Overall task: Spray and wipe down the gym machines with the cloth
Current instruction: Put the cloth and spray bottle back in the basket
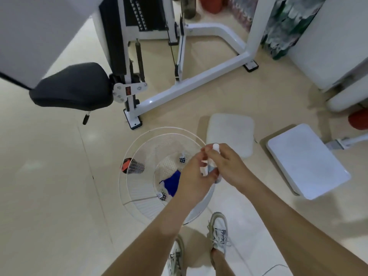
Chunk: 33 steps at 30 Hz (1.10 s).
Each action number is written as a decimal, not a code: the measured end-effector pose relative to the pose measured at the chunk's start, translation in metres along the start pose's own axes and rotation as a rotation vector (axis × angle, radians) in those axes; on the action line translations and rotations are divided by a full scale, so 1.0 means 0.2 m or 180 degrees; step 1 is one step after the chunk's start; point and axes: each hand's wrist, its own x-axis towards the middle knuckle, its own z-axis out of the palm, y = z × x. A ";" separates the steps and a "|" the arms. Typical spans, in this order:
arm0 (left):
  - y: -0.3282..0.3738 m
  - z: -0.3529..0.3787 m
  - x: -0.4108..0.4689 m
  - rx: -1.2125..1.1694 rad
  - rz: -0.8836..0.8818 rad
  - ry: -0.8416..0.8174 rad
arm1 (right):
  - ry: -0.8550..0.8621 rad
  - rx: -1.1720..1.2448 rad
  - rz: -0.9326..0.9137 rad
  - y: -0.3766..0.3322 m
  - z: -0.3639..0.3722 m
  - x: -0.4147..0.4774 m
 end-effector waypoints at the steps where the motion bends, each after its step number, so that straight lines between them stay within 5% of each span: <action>1: 0.02 0.01 0.04 -0.0002 0.0060 0.0057 | -0.0059 0.0103 0.0023 0.01 -0.03 0.02; 5: 0.08 0.11 0.19 0.0237 0.0363 -0.0031 | -0.0268 0.0289 0.0129 0.10 -0.17 0.12; 10: 0.06 0.23 0.44 0.0694 0.0744 0.0308 | 0.0577 -0.0785 -0.0546 0.26 -0.28 0.30; 14: 0.00 0.38 0.70 0.0809 0.0656 0.0109 | 0.0927 -0.0752 -0.0575 0.44 -0.38 0.50; 22: -0.31 0.70 1.25 0.1839 0.0415 0.0212 | 0.0448 -0.1067 -0.0271 0.98 -0.47 0.93; 33: -0.52 0.98 1.72 0.2423 0.0460 -0.0105 | 0.0420 -0.0782 0.0461 1.54 -0.49 0.87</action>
